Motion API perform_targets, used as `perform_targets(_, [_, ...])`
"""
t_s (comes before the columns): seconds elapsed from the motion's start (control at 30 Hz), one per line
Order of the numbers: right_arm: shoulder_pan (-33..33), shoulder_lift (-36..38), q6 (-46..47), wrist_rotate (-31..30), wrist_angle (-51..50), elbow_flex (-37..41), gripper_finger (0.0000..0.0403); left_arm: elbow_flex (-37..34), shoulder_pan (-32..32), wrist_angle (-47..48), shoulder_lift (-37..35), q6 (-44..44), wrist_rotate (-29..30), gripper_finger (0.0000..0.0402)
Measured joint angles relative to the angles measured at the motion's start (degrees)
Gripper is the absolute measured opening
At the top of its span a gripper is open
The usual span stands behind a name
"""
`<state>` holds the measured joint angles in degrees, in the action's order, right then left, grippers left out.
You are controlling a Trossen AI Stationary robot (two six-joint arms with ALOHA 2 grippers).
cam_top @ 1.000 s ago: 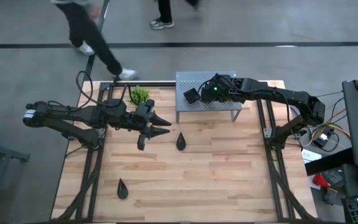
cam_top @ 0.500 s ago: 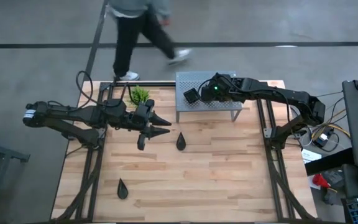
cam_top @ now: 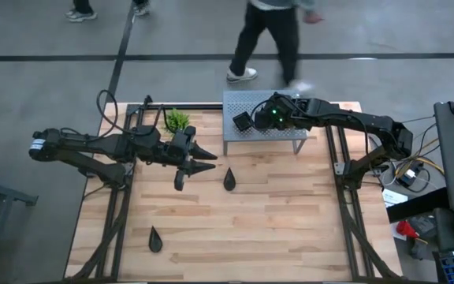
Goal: Pick & Place Mini shaped plates
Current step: Stack the black drop-shaped plate on top of the black drop-shaped plate on the shelf
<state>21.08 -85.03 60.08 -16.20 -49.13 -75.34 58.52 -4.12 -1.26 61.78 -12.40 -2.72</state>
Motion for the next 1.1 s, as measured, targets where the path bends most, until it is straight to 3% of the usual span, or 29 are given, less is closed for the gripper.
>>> perform_targets(0.4, [-7.3, 0.3, -2.5, 1.3, 0.0, -4.1, 0.0063, -0.8, 0.0, 12.0, 0.6, -0.5, 1.4, 0.0119])
perform_targets(0.77, [-17.0, 0.3, 2.1, 1.3, 0.0, -5.0, 0.0063, -0.8, 0.6, 19.3, 6.6, -11.6, 4.8, 0.0119])
perform_targets(1.1, [-23.5, 0.3, 6.3, 1.0, -1.4, -4.8, 0.0063, -2.8, 2.7, 20.7, 13.6, -19.9, 4.1, 0.0119])
